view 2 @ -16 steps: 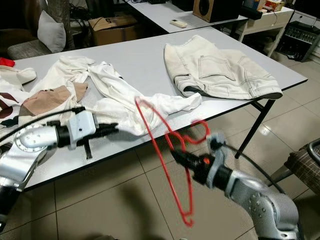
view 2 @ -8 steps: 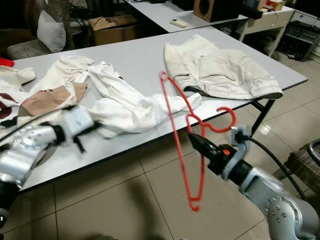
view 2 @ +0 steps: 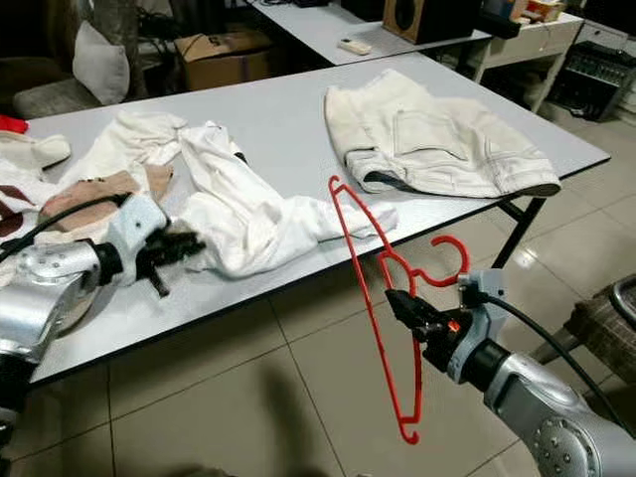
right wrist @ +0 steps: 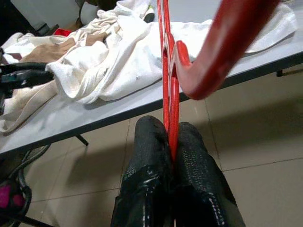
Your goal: Hang hanger
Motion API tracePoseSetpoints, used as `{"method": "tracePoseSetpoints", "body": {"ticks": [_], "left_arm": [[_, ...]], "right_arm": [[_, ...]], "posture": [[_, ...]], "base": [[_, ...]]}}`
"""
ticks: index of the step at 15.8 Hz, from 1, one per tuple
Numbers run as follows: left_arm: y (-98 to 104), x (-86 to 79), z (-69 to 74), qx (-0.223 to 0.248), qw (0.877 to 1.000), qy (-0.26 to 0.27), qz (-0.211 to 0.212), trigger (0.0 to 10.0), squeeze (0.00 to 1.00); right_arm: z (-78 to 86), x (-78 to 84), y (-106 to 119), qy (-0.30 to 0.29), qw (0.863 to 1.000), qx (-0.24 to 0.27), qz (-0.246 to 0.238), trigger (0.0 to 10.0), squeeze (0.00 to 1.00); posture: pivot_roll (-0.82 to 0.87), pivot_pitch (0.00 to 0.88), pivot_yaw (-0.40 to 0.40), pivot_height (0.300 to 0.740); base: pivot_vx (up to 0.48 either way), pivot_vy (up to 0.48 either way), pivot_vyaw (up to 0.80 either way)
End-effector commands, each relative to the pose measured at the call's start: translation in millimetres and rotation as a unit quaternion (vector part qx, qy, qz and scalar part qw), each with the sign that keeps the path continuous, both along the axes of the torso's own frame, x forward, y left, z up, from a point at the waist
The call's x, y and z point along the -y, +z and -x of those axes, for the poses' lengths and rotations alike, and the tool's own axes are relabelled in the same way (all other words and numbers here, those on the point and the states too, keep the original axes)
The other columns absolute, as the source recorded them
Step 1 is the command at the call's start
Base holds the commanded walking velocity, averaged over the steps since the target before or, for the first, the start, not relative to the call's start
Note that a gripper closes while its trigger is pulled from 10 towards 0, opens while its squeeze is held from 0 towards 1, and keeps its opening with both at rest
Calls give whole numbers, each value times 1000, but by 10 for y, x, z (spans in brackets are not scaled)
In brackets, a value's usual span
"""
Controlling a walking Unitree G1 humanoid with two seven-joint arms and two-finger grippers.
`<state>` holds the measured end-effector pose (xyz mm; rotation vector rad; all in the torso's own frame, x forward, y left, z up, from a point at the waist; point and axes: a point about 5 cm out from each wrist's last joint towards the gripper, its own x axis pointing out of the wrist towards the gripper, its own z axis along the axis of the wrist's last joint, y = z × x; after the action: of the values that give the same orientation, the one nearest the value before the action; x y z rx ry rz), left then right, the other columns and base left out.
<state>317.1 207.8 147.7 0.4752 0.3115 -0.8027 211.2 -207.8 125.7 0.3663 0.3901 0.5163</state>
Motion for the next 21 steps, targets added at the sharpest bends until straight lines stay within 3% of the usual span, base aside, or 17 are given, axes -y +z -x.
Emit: {"method": "tracePoseSetpoints", "body": {"ticks": [1,2,3,5,6,8,9,10,14,19,20,21], "left_arm": [[40,-56,38,-2,999,-27,-36,10000,1000],[92,-105,57,-4,998,-43,-54,10000,1000],[155,-103,81,-10,997,-62,-44,10000,1000],[314,91,134,-31,993,-102,56,10000,1000],[299,179,148,-41,990,-114,66,10000,1000],[182,314,43,-42,993,-71,86,10000,1000],[147,346,7,-43,993,-52,100,10000,125],[58,414,-49,-54,991,-14,121,10000,0],[-208,457,-144,-103,980,121,120,10000,0],[-258,673,-131,-165,950,123,236,10000,0],[-280,680,-129,-167,949,128,234,4431,0],[-322,682,-129,-167,953,134,217,2196,0]], "right_arm": [[9,8,37,-4,1000,12,13,10000,0],[16,8,32,-5,1000,13,15,10000,0],[25,6,26,-4,1000,13,18,10000,0],[30,7,18,-4,1000,11,22,10000,0],[31,3,8,-3,1000,10,25,10000,0],[28,-7,11,-2,1000,11,24,10000,0],[28,-8,12,-2,1000,12,24,10000,0],[32,-10,13,-1,1000,12,24,10000,0],[46,-23,15,-1,1000,13,25,10000,0],[50,-49,7,4,1000,11,23,10000,0],[52,-50,7,4,1000,11,23,10000,0],[52,-51,8,4,1000,10,24,10000,0]], "posture": [[-139,0,40,740],[-139,0,40,740],[-137,0,38,740],[-137,0,37,740],[-138,0,38,740],[-141,0,38,740],[-144,0,40,740],[-148,0,42,740],[-151,0,42,740],[-153,0,42,740],[-152,0,41,740],[-151,0,40,740]], "base": [[0,0,0],[0,0,0],[0,0,0],[0,0,0],[0,0,0],[0,0,0],[0,0,0],[0,0,0],[0,0,0],[0,0,0],[0,0,0],[0,0,0]]}}
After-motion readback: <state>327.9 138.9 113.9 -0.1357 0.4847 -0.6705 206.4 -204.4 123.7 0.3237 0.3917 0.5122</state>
